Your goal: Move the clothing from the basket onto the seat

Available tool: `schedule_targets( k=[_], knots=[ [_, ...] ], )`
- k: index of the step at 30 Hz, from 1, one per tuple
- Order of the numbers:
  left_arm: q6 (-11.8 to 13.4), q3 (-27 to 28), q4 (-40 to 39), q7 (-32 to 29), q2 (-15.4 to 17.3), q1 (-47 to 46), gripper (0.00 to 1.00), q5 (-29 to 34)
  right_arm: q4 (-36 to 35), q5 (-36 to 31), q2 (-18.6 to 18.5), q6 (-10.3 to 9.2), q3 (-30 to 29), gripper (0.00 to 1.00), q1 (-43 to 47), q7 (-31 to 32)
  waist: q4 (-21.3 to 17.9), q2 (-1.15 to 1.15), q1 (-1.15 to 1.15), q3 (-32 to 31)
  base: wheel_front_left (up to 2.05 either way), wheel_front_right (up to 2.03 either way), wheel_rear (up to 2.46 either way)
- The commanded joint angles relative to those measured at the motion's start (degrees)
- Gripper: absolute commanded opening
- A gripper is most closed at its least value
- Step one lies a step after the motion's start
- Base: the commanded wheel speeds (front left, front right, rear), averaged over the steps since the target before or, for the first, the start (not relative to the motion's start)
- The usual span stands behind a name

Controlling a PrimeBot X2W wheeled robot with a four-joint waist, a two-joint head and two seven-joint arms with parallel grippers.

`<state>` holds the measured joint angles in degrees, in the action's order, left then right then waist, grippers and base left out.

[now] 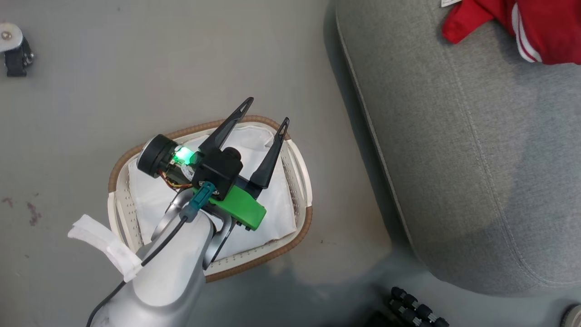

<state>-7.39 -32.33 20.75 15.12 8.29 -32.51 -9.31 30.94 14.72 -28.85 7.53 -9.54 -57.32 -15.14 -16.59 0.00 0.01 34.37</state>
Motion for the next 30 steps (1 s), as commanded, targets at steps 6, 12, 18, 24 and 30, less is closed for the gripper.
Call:
schedule_targets(
  k=[6,12,18,24,30],
  knots=[
    [0.59,1.04,-0.52,0.04,0.83,-0.88,1.0,1.17,2.94,-1.73,4.19,-0.08,0.34,0.0,5.82,-0.01,1.65,0.0,-0.01,4.9,0.0,0.0,0.0],
    [0.59,1.4,-0.13,0.04,0.66,0.62,1.0,0.94,2.76,-1.07,7.5,-0.08,0.52,0.13,10.17,-0.01,0.07,0.0,-0.01,3.3,0.0,0.0,0.0],
    [0.31,1.61,0.6,0.04,-0.05,2.07,1.0,-0.29,1.88,-1.47,9.14,-0.08,1.83,1.0,14.21,0.0,-1.28,0.0,-0.01,-0.57,0.0,0.0,0.0],
    [0.15,2.97,-0.2,0.04,-1.38,4.1,1.0,-2.13,1.31,-3.36,9.8,-0.08,3.7,1.0,18.44,0.0,-1.66,0.0,-0.01,-5.69,0.0,0.0,0.0],
    [0.22,6.28,-1.45,0.04,-2.78,6.44,1.0,-3.4,-0.12,-5.09,8.66,-0.08,5.14,1.0,20.78,0.0,-0.6,0.0,-0.01,-11.18,0.0,0.0,0.0]
  ],
)
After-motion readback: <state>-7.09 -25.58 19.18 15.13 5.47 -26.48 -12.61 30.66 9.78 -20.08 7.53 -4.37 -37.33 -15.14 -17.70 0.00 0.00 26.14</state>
